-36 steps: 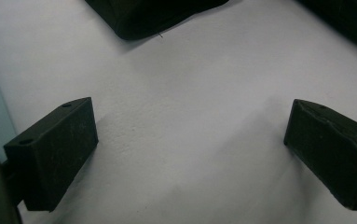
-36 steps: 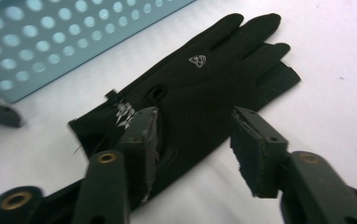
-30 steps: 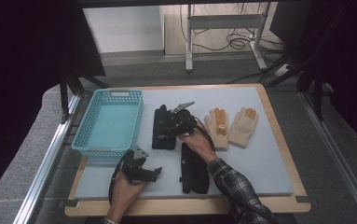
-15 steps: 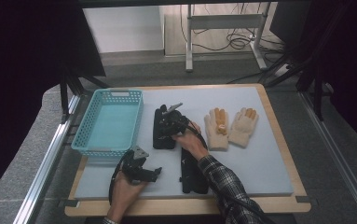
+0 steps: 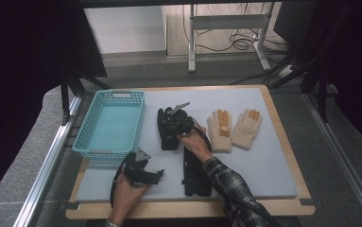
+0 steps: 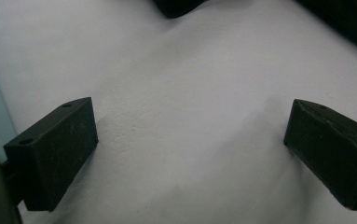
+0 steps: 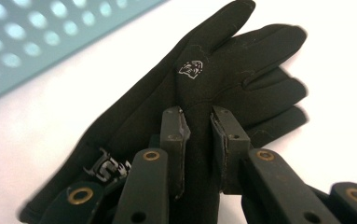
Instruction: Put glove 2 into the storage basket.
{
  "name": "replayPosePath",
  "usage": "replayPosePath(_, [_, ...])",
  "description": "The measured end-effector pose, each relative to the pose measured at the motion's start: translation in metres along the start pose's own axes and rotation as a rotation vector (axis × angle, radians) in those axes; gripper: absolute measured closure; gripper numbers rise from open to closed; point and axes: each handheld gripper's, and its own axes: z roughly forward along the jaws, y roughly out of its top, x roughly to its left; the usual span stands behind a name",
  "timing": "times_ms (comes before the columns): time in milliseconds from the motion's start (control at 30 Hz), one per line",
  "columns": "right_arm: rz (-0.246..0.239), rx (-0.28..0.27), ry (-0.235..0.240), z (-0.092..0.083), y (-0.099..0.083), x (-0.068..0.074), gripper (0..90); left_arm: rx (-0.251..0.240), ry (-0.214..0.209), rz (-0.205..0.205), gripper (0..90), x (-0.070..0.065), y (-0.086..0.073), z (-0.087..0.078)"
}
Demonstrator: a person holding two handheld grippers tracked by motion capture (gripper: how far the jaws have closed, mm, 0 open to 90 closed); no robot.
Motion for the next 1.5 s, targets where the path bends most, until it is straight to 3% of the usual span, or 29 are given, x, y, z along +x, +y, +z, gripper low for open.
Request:
replayPosePath(300, [-0.017, -0.078, 0.018, -0.036, 0.005, 0.008, 74.6, 0.001, 0.001, 0.002, 2.8, 0.000, 0.000, 0.000])
replayPosePath(700, [-0.004, -0.132, 0.039, -0.093, -0.013, 0.016, 74.2, -0.001, 0.001, 0.007, 2.9, 0.000, 0.000, 0.000])
replayPosePath(967, [0.019, -0.184, 0.054, -0.132, -0.036, 0.025, 73.9, -0.004, 0.002, 0.003, 2.9, 0.000, 0.000, 0.000])
replayPosePath(1200, [0.048, -0.195, 0.032, -0.160, -0.065, 0.036, 73.8, -0.002, 0.000, 0.002, 2.9, 0.000, 0.000, 0.000])
replayPosePath(1500, [0.094, -0.182, -0.020, -0.173, -0.104, 0.057, 73.1, 0.001, 0.001, 0.005, 2.9, 0.000, 0.000, 0.000])
